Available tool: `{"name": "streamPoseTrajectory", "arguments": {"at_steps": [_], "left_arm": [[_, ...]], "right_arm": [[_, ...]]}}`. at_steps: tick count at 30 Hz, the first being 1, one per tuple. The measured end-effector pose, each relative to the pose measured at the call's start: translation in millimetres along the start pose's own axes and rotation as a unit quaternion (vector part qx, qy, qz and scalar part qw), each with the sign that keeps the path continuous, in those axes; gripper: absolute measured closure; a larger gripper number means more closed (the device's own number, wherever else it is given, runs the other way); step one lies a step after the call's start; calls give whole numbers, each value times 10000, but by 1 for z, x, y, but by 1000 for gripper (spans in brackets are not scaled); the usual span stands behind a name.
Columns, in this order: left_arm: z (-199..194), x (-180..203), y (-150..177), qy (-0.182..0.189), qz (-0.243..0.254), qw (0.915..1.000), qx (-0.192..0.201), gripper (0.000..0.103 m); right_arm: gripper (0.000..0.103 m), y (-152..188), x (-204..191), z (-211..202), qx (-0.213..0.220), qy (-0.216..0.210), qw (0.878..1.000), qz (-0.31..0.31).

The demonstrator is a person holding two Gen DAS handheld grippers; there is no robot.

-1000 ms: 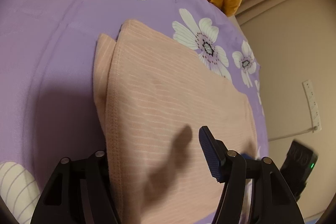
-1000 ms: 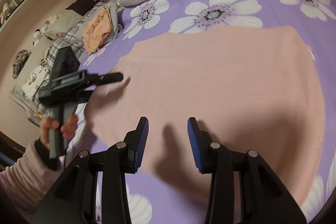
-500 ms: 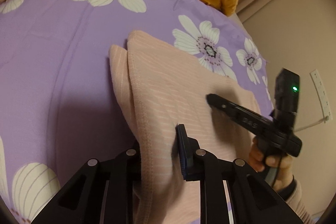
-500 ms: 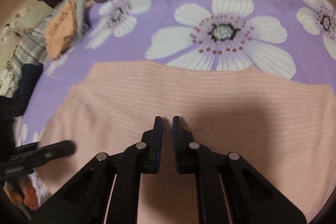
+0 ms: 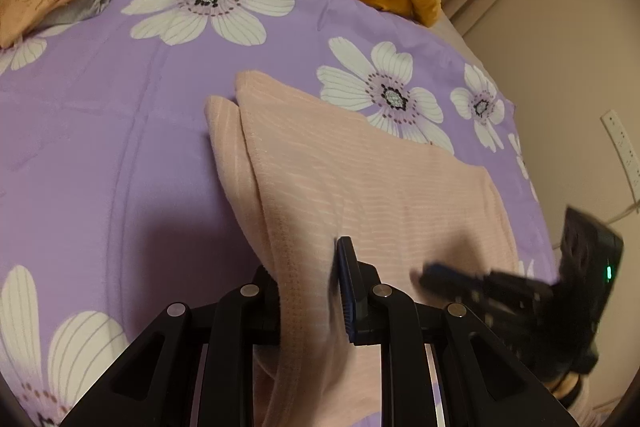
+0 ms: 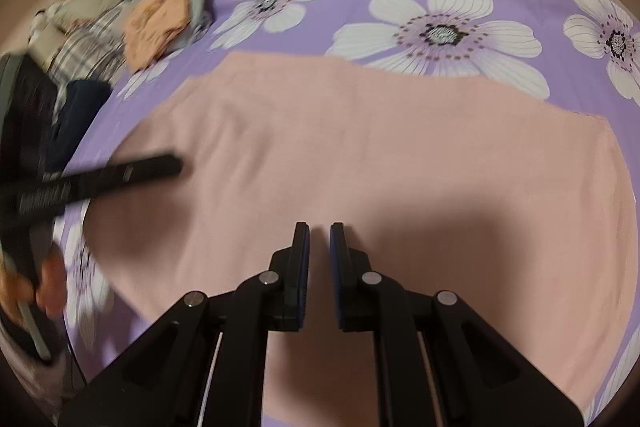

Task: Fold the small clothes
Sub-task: 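Grasp the side edge of the folded pink sweater with the left tool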

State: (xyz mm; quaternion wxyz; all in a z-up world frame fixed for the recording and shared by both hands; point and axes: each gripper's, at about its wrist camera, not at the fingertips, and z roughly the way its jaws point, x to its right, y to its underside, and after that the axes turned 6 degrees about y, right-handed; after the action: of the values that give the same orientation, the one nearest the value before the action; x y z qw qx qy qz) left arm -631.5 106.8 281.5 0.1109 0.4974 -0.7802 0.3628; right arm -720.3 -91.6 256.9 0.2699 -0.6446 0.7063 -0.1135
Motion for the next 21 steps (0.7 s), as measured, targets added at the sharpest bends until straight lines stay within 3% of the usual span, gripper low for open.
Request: {"name": "streamPoseTrajectory", "arguments": {"at_steps": [8, 21], "left_arm": [[-4, 10, 3, -124, 135, 9998, 45, 84], [-6, 28, 2, -229, 322, 9992, 68, 84]], "right_arm": [[92, 31, -16, -2, -215, 46, 9992, -336], [90, 60, -23, -9, -325, -184, 9988, -329]]}}
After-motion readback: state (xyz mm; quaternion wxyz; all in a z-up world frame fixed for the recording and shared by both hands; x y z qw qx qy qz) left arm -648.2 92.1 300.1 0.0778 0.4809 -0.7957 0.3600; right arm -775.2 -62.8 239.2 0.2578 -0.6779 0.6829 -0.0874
